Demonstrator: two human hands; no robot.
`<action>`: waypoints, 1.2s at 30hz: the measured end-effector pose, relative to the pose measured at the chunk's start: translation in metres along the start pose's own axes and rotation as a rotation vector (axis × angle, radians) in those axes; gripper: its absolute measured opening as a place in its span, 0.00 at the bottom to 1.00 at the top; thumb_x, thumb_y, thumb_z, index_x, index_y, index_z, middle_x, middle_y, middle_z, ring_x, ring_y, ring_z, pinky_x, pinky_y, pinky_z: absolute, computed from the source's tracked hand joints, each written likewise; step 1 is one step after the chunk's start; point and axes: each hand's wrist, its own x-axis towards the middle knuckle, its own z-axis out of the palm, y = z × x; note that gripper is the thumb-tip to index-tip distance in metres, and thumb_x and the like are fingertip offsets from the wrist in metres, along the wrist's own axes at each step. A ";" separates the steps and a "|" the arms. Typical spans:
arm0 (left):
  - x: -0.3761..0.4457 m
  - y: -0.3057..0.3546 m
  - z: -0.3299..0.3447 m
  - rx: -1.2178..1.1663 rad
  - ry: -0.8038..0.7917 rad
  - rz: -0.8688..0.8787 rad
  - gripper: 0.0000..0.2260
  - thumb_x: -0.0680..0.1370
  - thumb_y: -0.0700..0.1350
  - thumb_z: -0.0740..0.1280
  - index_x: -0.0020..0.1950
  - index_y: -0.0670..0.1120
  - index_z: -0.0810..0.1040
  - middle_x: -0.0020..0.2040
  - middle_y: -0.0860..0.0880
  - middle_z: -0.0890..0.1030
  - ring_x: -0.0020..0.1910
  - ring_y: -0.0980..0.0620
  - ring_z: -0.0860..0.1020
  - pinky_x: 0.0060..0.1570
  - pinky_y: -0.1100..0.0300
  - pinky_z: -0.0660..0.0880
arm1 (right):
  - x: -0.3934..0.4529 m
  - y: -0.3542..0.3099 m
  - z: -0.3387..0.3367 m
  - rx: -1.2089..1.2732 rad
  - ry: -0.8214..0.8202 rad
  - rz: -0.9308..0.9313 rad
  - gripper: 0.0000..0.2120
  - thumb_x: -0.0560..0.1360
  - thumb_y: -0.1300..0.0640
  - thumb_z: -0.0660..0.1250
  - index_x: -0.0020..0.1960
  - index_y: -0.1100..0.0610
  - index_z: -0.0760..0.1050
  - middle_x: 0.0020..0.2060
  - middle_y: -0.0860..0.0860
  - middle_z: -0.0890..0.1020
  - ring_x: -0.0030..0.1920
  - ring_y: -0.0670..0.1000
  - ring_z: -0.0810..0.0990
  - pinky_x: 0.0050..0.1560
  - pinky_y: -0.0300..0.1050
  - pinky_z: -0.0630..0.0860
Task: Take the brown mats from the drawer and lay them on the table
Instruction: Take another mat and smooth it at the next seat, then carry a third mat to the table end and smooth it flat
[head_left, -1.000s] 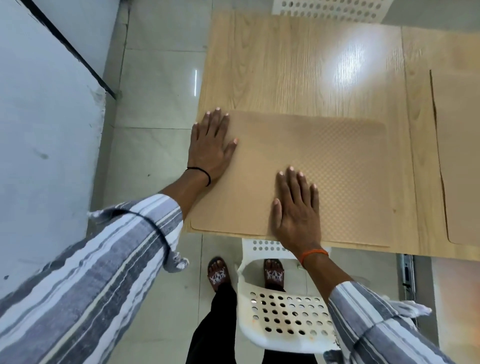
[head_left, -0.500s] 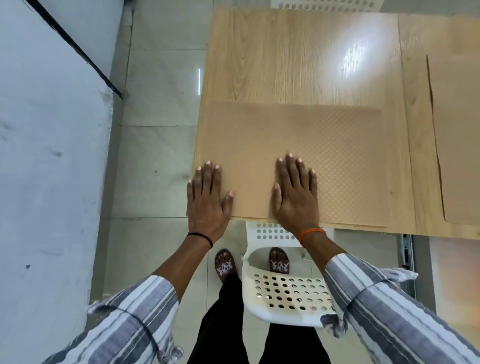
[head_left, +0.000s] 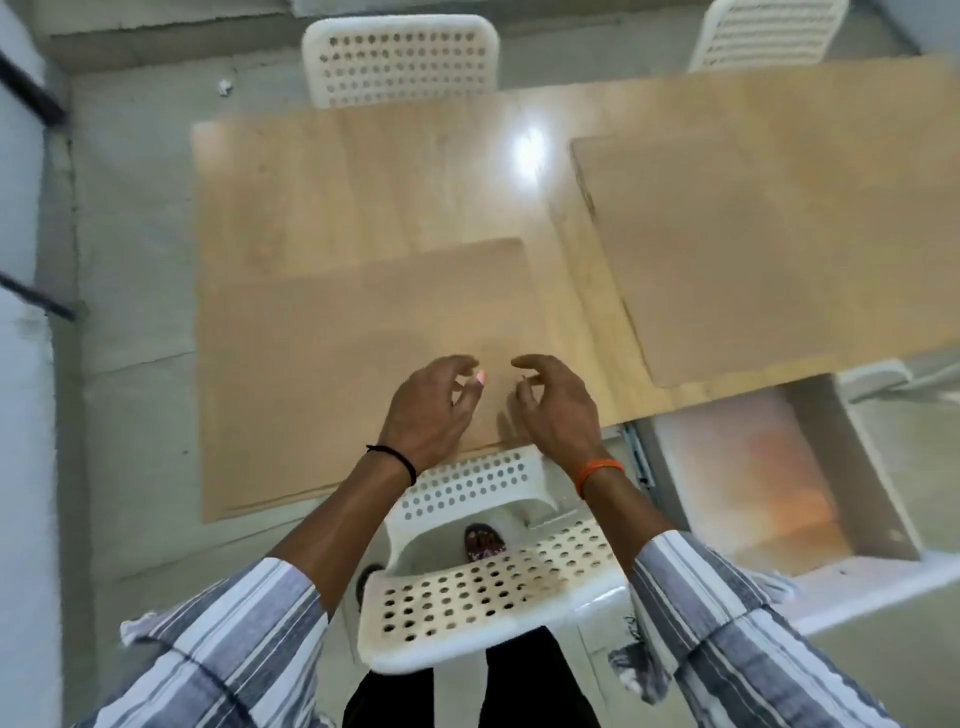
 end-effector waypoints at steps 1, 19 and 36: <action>0.008 0.016 0.013 0.027 -0.048 0.043 0.16 0.81 0.54 0.60 0.64 0.48 0.78 0.59 0.51 0.81 0.52 0.53 0.81 0.53 0.56 0.76 | -0.002 0.019 -0.016 0.002 0.028 0.050 0.14 0.79 0.56 0.62 0.63 0.49 0.76 0.61 0.45 0.79 0.54 0.45 0.80 0.51 0.41 0.74; 0.067 0.134 0.156 0.415 -0.409 0.206 0.22 0.81 0.50 0.58 0.75 0.49 0.65 0.77 0.54 0.62 0.75 0.54 0.62 0.67 0.56 0.68 | 0.025 0.177 -0.120 -0.427 0.065 0.089 0.28 0.73 0.44 0.68 0.66 0.59 0.71 0.68 0.58 0.72 0.66 0.59 0.72 0.63 0.55 0.74; 0.107 0.165 0.158 -0.821 -0.255 -0.726 0.19 0.82 0.43 0.60 0.73 0.44 0.67 0.65 0.45 0.78 0.62 0.48 0.77 0.59 0.51 0.73 | 0.053 0.159 -0.130 -0.556 0.010 0.128 0.32 0.70 0.35 0.68 0.61 0.59 0.71 0.57 0.56 0.71 0.57 0.57 0.71 0.41 0.51 0.78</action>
